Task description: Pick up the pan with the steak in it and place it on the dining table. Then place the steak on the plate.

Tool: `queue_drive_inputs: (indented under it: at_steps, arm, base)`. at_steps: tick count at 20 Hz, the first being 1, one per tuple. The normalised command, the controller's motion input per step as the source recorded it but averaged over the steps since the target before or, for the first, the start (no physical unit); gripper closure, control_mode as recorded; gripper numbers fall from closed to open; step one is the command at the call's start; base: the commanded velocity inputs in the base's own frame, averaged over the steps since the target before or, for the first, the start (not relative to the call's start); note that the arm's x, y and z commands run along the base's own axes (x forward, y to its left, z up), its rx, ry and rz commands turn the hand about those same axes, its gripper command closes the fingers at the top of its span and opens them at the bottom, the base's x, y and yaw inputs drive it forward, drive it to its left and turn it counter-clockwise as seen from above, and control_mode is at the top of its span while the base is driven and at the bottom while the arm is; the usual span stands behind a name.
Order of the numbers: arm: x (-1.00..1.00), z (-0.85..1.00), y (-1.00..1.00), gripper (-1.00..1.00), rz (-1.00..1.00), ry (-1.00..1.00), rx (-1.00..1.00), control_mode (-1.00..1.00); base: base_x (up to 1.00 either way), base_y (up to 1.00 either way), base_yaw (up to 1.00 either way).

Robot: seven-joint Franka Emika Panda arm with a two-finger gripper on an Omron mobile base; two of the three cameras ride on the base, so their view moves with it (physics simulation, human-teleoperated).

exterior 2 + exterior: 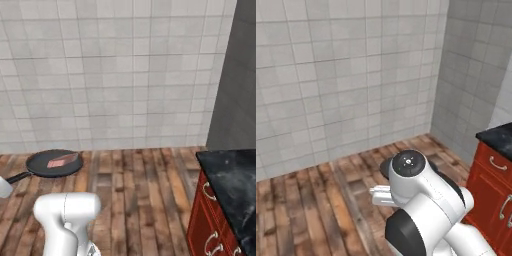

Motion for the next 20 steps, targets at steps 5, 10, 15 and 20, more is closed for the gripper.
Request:
queue_drive_inputs:
  at_steps: [5, 10, 15, 20]
  arm:
    - [0.0, 0.0, 0.0, 1.0, 0.0, 0.0, 0.0, 1.0]
    - [0.0, 0.0, 0.0, 1.0, 0.0, 0.0, 0.0, 1.0]
    - [0.0, 0.0, 0.0, 1.0, 0.0, 0.0, 0.0, 1.0]
    - [0.0, 0.0, 0.0, 1.0, 0.0, 0.0, 0.0, 1.0]
  base:
    - [1.0, 0.0, 0.02]
    - [1.0, 0.0, 0.03]
    - [1.0, 0.0, 0.03]
    - [1.0, 0.0, 0.03]
